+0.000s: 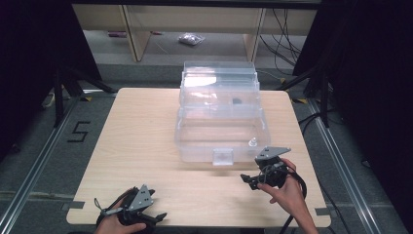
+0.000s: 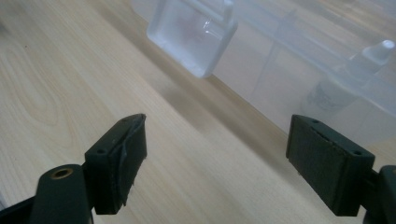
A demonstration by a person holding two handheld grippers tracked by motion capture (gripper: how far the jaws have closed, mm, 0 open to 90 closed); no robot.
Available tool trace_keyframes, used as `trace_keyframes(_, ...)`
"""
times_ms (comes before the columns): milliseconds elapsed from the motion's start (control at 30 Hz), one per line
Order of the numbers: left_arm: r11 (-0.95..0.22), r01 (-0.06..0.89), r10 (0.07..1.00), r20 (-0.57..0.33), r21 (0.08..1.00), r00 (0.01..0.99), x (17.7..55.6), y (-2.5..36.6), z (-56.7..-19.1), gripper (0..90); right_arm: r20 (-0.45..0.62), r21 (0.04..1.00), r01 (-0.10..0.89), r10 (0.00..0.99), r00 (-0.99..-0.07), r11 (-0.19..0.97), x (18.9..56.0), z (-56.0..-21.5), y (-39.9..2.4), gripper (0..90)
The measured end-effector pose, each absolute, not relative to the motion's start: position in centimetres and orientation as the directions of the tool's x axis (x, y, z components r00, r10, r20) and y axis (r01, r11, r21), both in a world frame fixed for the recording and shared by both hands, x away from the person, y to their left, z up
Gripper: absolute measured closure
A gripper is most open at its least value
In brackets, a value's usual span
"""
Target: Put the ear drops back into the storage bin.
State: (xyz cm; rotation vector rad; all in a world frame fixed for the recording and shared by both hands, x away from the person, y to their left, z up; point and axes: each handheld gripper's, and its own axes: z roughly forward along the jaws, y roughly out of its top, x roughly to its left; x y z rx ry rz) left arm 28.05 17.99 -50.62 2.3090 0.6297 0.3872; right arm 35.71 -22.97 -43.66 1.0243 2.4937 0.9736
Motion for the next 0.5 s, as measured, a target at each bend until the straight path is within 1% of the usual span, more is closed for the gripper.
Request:
trace_keyframes(133, -0.639, 0.327, 0.535, 0.098, 0.696, 0.839, 28.06, 18.04, -50.58, 16.3, -0.016, 0.68, 0.5, 0.693, -0.721, 0.536, 35.59, -43.91, -23.15, 20.9)
trace_keyframes(167, -0.634, 0.33, 0.538, 0.093, 0.7, 0.838, 28.04, 18.0, -50.62, 16.3, 0.005, 0.667, 0.531, 0.71, -0.704, 0.522, 35.35, -43.89, -23.2, 20.8)
trace_keyframes(300, -0.636, 0.328, 0.537, 0.096, 0.698, 0.838, 28.05, 18.0, -50.61, 16.3, 0.016, 0.69, 0.528, 0.72, -0.694, 0.494, 35.11, -44.5, -23.09, 20.7)
trace_keyframes(467, -0.634, 0.331, 0.537, 0.09, 0.699, 0.839, 27.95, 18.0, -50.6, 16.3, 0.023, 0.685, 0.535, 0.719, -0.695, 0.495, 34.82, -44.88, -23.17, 20.5)
trace_keyframes(500, -0.634, 0.33, 0.536, 0.091, 0.699, 0.839, 27.96, 18.0, -50.6, 16.3, 0.045, 0.673, 0.554, 0.72, -0.693, 0.491, 34.62, -44.84, -23.12, 20.4)
